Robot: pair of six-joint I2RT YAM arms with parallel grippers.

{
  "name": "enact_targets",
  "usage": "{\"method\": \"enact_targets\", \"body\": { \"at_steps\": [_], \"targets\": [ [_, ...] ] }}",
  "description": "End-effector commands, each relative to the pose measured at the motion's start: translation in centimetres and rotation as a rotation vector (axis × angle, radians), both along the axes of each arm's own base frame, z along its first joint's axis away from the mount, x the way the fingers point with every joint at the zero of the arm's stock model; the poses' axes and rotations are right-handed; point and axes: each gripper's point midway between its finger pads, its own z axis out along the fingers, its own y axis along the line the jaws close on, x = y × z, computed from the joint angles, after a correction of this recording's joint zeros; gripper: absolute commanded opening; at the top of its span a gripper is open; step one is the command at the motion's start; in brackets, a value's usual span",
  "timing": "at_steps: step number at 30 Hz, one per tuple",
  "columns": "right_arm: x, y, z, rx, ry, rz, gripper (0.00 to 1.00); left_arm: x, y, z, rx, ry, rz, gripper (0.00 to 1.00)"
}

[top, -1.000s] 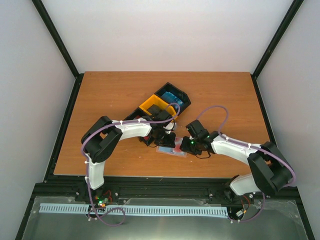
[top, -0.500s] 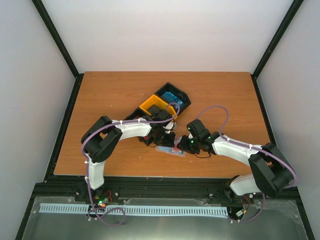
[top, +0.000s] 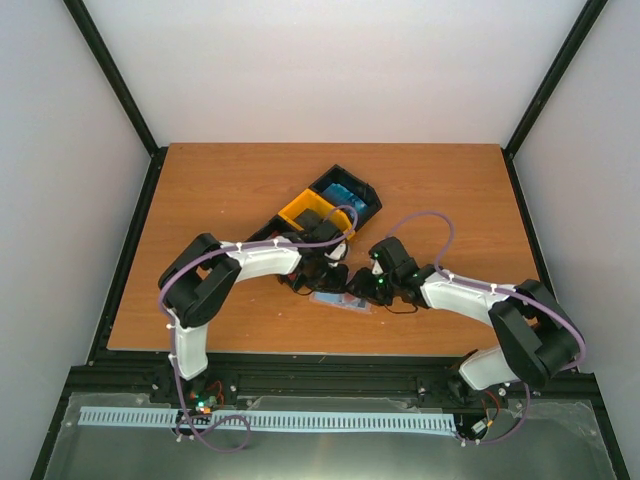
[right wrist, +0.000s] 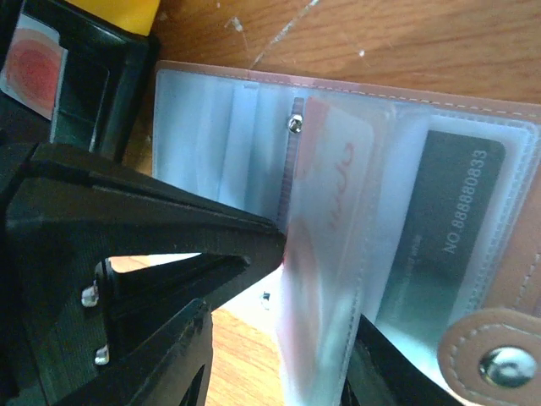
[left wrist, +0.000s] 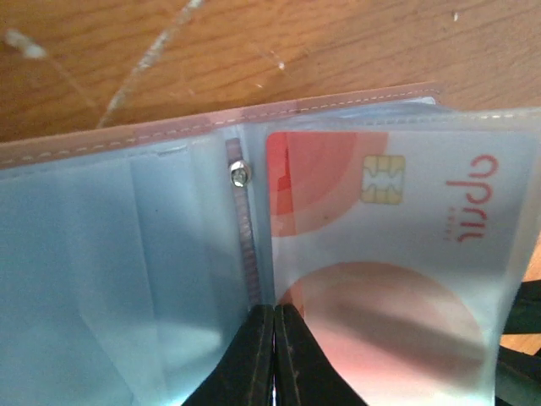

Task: Put the credit cards into the card holder
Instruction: Turn over the card slot in the card holder.

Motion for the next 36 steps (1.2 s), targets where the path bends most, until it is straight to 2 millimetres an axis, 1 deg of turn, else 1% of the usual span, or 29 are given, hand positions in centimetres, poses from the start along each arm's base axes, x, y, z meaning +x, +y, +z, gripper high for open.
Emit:
{"method": "enact_targets", "body": {
  "at_steps": [1, 7, 12, 16, 19, 26, 29, 31, 33, 36],
  "targets": [
    [1.1, 0.6, 0.7, 0.026, -0.045, -0.002, 0.39, 1.1, 1.2, 1.9, 0.021, -0.062, 0.074, 0.03],
    [1.3, 1.0, 1.0, 0.036, -0.057, 0.017, 0.39, 1.7, 2.6, 3.1, 0.038, -0.087, 0.14, 0.06],
    [1.5, 1.9, 2.2, 0.077, -0.084, 0.057, 0.39, 2.2, 3.8, 3.9, 0.068, -0.11, 0.197, 0.06],
    [1.7, 3.0, 3.6, 0.134, -0.115, 0.102, 0.4, 3.2, 4.9, 6.0, 0.081, -0.173, 0.263, 0.07],
    [1.7, 4.0, 4.3, 0.172, -0.125, 0.136, 0.4, 4.1, 6.4, 7.6, 0.107, -0.229, 0.342, 0.07],
    [2.1, 5.9, 3.3, 0.151, -0.108, 0.194, 0.42, 5.7, 10.6, 10.6, 0.135, -0.316, 0.518, 0.1],
    [2.4, 6.5, 2.9, 0.131, -0.108, 0.198, 0.42, 6.1, 11.8, 11.4, 0.122, -0.332, 0.546, 0.11],
    [2.6, 6.1, 2.0, 0.083, -0.081, 0.183, 0.41, 6.3, 12.2, 11.7, 0.109, -0.336, 0.552, 0.12],
    [2.9, 5.3, 1.7, 0.027, -0.08, 0.145, 0.4, 6.3, 12.0, 12.0, 0.091, -0.344, 0.539, 0.12],
    [3.1, 2.3, 0.9, -0.135, -0.056, 0.056, 0.41, 6.1, 11.7, 12.1, 0.068, -0.344, 0.52, 0.13]
  ]
}}
